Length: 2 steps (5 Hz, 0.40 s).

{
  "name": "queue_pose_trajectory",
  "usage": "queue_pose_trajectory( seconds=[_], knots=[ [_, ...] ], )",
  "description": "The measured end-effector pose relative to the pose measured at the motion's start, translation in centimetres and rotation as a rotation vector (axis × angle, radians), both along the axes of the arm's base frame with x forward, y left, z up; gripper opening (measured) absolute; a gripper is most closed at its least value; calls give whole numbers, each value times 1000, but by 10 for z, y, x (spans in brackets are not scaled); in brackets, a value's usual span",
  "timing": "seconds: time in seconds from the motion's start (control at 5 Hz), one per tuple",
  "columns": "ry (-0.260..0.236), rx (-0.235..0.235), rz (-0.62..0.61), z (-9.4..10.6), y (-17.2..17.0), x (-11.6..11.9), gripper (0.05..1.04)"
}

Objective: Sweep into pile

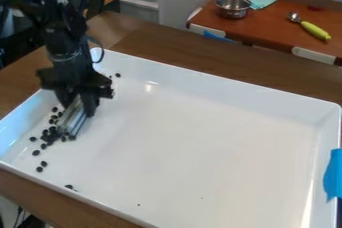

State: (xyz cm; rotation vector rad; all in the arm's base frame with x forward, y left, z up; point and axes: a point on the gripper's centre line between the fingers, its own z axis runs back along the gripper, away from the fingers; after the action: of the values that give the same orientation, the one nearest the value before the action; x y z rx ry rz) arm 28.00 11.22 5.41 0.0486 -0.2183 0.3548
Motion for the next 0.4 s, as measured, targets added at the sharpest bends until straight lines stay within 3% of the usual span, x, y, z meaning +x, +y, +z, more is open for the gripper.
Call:
queue_pose_trajectory(
  seconds=[0.2, 0.4],
  knots=[
    [23, -38, -17, 6, -14, -6, 380],
    [22, -108, -67, 25, -44, -9, 380]
  ],
)
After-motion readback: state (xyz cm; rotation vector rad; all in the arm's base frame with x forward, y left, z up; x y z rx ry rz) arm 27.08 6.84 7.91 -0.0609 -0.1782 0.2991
